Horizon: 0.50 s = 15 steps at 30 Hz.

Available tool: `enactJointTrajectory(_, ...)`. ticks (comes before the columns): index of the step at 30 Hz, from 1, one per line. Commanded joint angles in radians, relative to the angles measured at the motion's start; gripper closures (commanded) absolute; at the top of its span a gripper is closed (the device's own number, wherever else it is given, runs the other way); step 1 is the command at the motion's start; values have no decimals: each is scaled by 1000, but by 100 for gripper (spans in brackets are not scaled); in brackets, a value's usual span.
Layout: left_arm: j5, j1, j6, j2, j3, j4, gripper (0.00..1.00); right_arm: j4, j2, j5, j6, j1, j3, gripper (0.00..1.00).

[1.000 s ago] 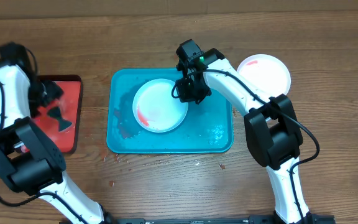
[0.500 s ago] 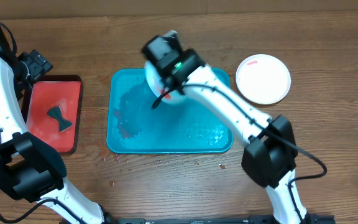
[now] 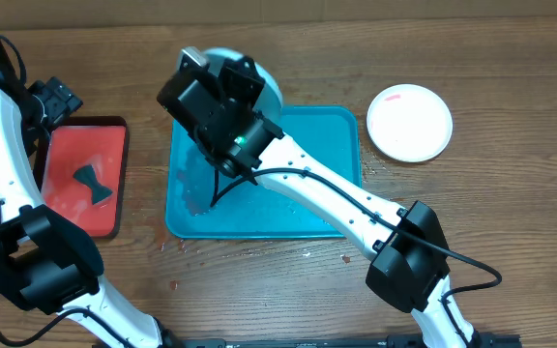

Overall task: Clean dirty plates on tray and stack at the side
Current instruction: 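Carry the light blue plate right and set it on the plate stack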

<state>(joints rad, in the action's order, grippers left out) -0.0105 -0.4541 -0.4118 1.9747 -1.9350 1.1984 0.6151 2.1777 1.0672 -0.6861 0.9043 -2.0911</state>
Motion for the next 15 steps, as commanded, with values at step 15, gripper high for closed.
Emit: enactJointTrajectory(15, 11, -5, 5, -11, -11, 2, 0, 217, -72, -643, 535, -203, 1, 96)
